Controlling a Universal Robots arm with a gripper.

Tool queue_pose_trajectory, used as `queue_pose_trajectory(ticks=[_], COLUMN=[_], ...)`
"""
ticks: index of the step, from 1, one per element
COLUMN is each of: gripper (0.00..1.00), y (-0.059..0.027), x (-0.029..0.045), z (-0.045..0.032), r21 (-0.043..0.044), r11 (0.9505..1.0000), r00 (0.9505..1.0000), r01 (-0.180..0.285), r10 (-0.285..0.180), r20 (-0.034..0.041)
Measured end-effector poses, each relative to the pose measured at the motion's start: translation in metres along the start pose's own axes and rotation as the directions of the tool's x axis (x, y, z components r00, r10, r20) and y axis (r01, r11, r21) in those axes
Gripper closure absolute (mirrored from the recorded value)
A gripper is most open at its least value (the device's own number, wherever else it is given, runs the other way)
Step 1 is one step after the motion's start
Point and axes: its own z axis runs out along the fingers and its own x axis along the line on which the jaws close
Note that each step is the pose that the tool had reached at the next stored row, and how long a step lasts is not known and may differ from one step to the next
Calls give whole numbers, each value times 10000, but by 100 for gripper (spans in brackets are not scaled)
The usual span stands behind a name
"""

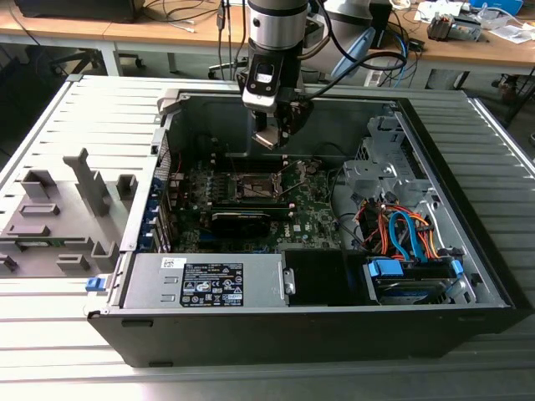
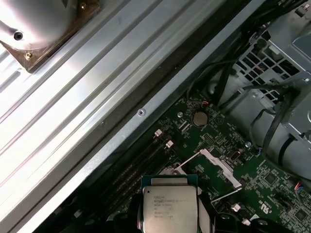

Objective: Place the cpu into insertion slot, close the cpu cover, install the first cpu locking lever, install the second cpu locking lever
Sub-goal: 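Place the cpu into insertion slot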

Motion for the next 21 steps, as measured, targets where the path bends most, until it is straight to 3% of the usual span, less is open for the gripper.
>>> queue_pose_trajectory(ticks=[21], gripper=[46], y=[0], x=[0], z=[0], r21=[-6], r11=[9995], r00=[9995], r01=[-314], r10=[314], r20=[28])
